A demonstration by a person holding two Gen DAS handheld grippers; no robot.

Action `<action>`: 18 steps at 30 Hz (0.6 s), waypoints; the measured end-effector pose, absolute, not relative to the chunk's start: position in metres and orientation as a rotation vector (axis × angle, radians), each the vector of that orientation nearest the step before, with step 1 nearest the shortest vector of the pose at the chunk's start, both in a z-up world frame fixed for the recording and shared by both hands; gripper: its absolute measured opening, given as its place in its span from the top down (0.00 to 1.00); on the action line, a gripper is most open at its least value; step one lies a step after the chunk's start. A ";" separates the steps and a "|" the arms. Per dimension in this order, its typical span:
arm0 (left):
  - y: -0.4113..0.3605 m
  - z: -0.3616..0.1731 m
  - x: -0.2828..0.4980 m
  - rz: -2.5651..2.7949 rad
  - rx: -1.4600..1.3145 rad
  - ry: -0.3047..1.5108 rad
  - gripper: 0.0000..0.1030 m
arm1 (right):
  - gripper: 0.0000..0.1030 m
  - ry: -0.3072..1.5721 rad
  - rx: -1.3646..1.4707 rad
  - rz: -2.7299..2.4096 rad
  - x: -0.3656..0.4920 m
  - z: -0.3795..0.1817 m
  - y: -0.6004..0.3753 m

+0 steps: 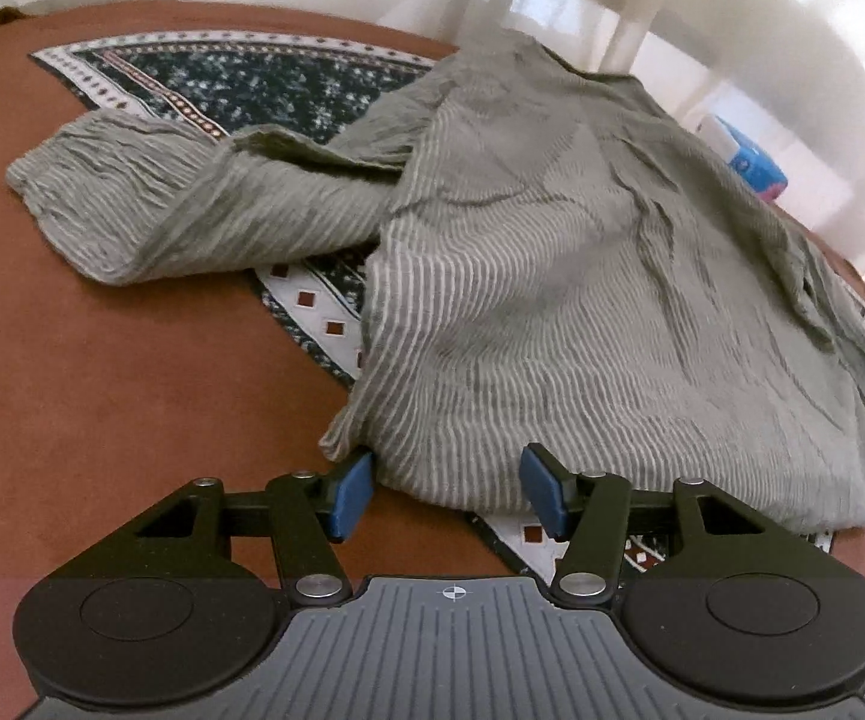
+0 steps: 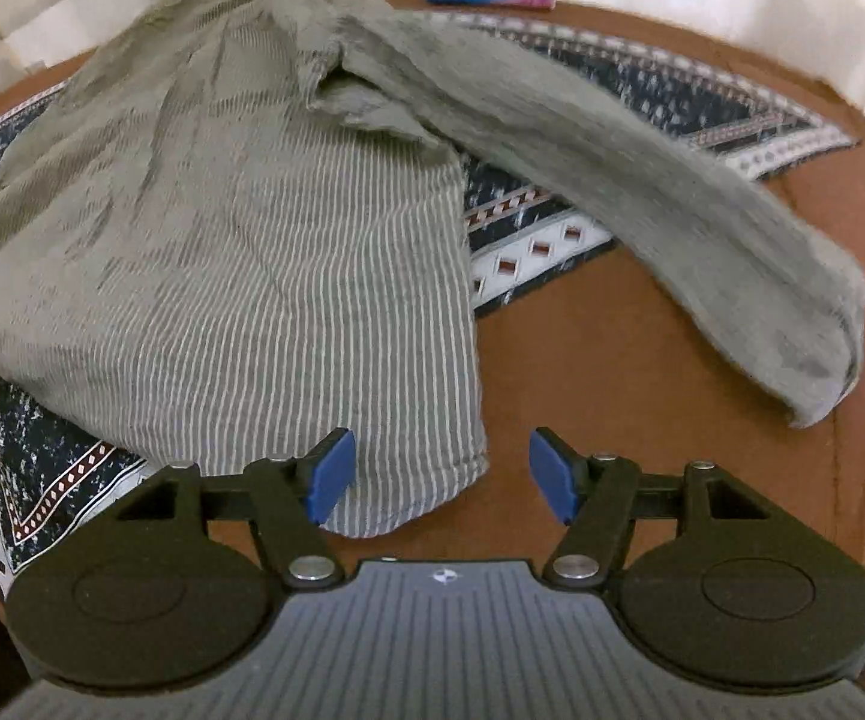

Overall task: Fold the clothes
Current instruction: 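Grasp the shirt edge with both grippers and lift it to spread flat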

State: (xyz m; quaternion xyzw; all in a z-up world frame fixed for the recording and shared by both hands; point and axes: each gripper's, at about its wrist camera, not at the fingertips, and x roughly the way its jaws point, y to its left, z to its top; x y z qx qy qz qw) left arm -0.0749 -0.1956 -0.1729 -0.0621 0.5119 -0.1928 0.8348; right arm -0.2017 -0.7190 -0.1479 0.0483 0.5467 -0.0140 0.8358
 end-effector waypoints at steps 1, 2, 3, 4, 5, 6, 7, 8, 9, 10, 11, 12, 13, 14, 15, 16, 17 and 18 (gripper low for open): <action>-0.200 -0.172 -0.074 -0.419 -0.115 1.087 0.58 | 0.43 1.171 0.127 -0.015 -0.202 -0.151 -0.719; -0.202 -0.171 -0.074 -0.432 -0.104 1.091 0.80 | 0.65 1.188 0.156 0.010 -0.201 -0.154 -0.719; -0.203 -0.170 -0.073 -0.450 -0.108 1.101 0.86 | 0.80 1.201 0.170 0.022 -0.201 -0.154 -0.717; -0.202 -0.168 -0.073 -0.467 -0.128 1.110 0.93 | 0.91 1.204 0.185 0.045 -0.201 -0.151 -0.715; -0.200 -0.164 -0.075 -0.485 -0.150 1.112 0.99 | 0.96 1.209 0.222 0.078 -0.201 -0.148 -0.714; -0.197 -0.157 -0.077 -0.505 -0.167 1.110 1.00 | 0.96 1.210 0.264 0.106 -0.202 -0.144 -0.713; -0.194 -0.149 -0.079 -0.525 -0.181 1.107 1.00 | 0.96 1.206 0.290 0.138 -0.203 -0.137 -0.711; -0.191 -0.140 -0.081 -0.545 -0.195 1.097 1.00 | 0.96 1.201 0.315 0.171 -0.204 -0.130 -0.708; -0.187 -0.130 -0.083 -0.566 -0.209 1.086 1.00 | 0.96 1.190 0.337 0.213 -0.204 -0.120 -0.706; -0.183 -0.120 -0.084 -0.587 -0.222 1.074 1.00 | 0.96 1.177 0.364 0.261 -0.204 -0.109 -0.704; -0.179 -0.108 -0.085 -0.609 -0.234 1.059 1.00 | 0.96 1.159 0.385 0.306 -0.204 -0.098 -0.702; -0.175 -0.096 -0.085 -0.629 -0.245 1.039 1.00 | 0.96 1.137 0.399 0.351 -0.203 -0.085 -0.700; -0.171 -0.085 -0.085 -0.646 -0.257 1.018 1.00 | 0.96 1.108 0.410 0.398 -0.202 -0.072 -0.698; -0.167 -0.074 -0.081 -0.656 -0.278 0.990 1.00 | 0.96 1.070 0.419 0.444 -0.201 -0.058 -0.699; -0.162 -0.065 -0.077 -0.661 -0.304 0.959 1.00 | 0.96 1.028 0.434 0.474 -0.199 -0.045 -0.700; -0.157 -0.055 -0.072 -0.667 -0.329 0.929 1.00 | 0.96 0.977 0.449 0.492 -0.195 -0.031 -0.703; -0.152 -0.046 -0.065 -0.670 -0.354 0.894 1.00 | 0.96 0.929 0.463 0.500 -0.189 -0.020 -0.707; -0.150 -0.040 -0.053 -0.660 -0.372 0.861 1.00 | 0.96 0.881 0.478 0.505 -0.182 -0.010 -0.711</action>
